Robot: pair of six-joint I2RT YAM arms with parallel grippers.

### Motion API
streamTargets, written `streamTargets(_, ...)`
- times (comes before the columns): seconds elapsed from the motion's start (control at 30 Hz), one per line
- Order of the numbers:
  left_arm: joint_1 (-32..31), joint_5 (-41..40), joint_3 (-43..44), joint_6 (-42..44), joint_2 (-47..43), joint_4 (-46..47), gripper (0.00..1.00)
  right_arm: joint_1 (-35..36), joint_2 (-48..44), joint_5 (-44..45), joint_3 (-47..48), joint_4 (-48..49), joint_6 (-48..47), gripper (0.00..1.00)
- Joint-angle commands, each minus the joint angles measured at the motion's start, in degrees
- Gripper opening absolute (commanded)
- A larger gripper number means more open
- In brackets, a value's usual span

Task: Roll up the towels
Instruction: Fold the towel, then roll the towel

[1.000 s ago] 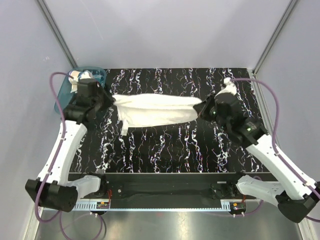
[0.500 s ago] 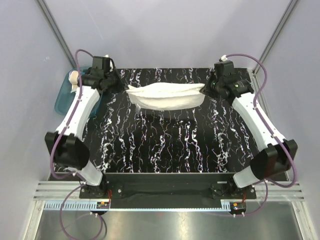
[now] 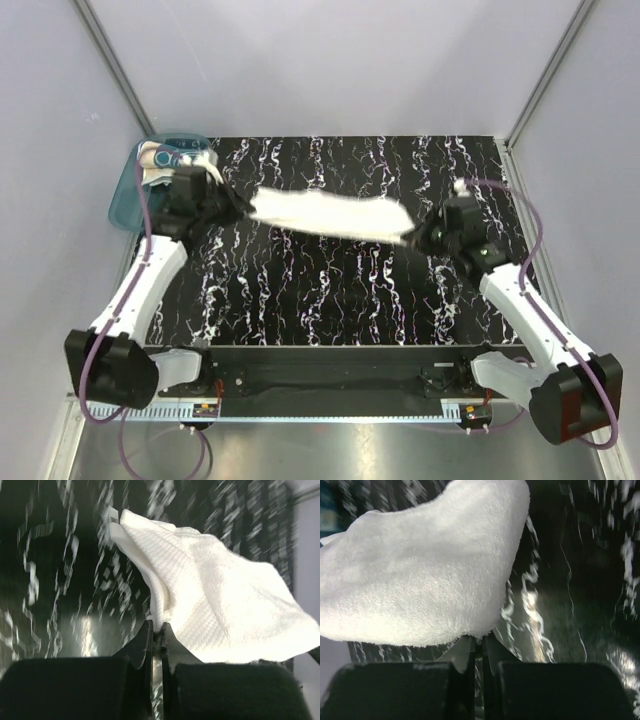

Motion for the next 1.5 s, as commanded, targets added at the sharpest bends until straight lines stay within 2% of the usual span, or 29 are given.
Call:
streamTargets(0.0,2.9,-4.8,-12.6,-1.7,4.3,3.8,0.0,0.8,-0.7,0.0,-13.1,2.4,8.5,0.06)
streamTargets(0.03,3.4,-6.6,-14.8,-2.1,5.8,2.7,0.0,1.8,-0.5,-0.5,-16.3,2.1,9.6,0.19)
streamTargets(0.07,4.3,-7.8,-15.3,-2.6,9.0,0.0,0.0,2.9,-0.3,-0.2,-17.1,1.6,10.1,0.49)
streamTargets(0.1,4.9,-8.9,-15.8,-3.5,10.2,-0.8,0.08,4.0,-0.2,0.8,-17.5,-0.2,10.8,0.61)
streamTargets(0.13,5.3,-9.3,-16.2,-4.1,10.9,-1.3,0.22,6.1,-0.4,2.5,-17.1,-1.2,11.5,0.74)
streamTargets(0.17,5.5,-9.7,-16.9,-4.6,10.4,-1.4,0.43,6.6,-0.7,3.2,-16.6,-2.3,11.7,0.8)
streamTargets(0.2,5.6,-10.7,-16.9,-5.2,9.6,-1.5,0.5,7.0,-1.8,3.7,-15.9,-4.4,11.7,0.84)
streamTargets(0.3,5.1,-11.2,-14.9,-5.3,5.0,-2.5,0.75,7.1,-4.1,7.0,-11.9,-8.7,10.6,0.86)
streamTargets(0.4,1.8,-17.2,-9.7,-4.0,1.6,-7.0,0.84,7.0,-5.3,10.6,-7.2,-11.1,8.5,0.87)
streamTargets(0.47,-2.4,-21.9,-7.4,-3.1,0.1,-8.9,0.85,7.0,-5.1,11.8,-4.5,-11.7,7.1,0.87)
streamTargets(0.57,-8.4,-23.2,-4.6,-1.5,0.0,-8.1,0.84,7.0,-5.5,12.3,-3.6,-9.1,6.0,0.85)
streamTargets(0.63,-11.5,-22.5,-3.2,-1.0,0.9,-7.2,0.82,7.0,-4.2,10.6,-4.4,-4.1,5.2,0.75)
streamTargets(0.67,-13.3,-22.2,-2.9,-0.8,1.5,-6.0,0.81,7.0,-2.6,10.0,-4.1,-3.2,5.0,0.62)
streamTargets(0.7,-16.7,-21.9,-2.4,-0.6,2.2,-5.4,0.8,7.0,1.6,9.3,-3.8,-1.3,4.7,0.56)
streamTargets(0.8,-23.7,-23.0,-1.2,-0.8,5.1,-3.3,0.79,7.0,10.8,4.2,-2.2,5.5,3.5,0.44)
streamTargets(0.83,-25.2,-23.0,-1.0,-1.0,6.6,-2.8,0.78,7.0,12.9,0.2,-1.8,7.4,2.6,0.43)
streamTargets(0.87,-27.9,-23.1,-0.4,-1.1,7.3,-2.2,0.77,7.0,14.8,-0.2,-1.5,8.6,2.3,0.43)
streamTargets(1.0,-33.4,-23.3,0.6,-3.2,9.8,-1.7,0.76,7.0,22.8,3.3,0.3,9.3,0.2,0.42)
streamTargets(1.17,-41.8,-26.0,2.2,-4.0,12.6,0.0,0.76,7.1,25.8,3.6,-4.8,10.9,2.8,0.39)
streamTargets(1.3,-48.1,-33.3,6.5,-1.7,16.7,-2.1,0.76,8.7,20.8,5.0,-12.8,10.1,8.0,0.39)
streamTargets(1.4,-52.3,-37.6,7.4,-0.9,17.1,-2.3,0.76,8.8,15.5,4.9,-13.8,7.0,8.8,0.41)
streamTargets(1.47,-54.0,-38.3,6.7,-0.4,16.9,-0.2,0.76,8.8,12.0,7.1,-12.1,3.1,8.7,0.5)
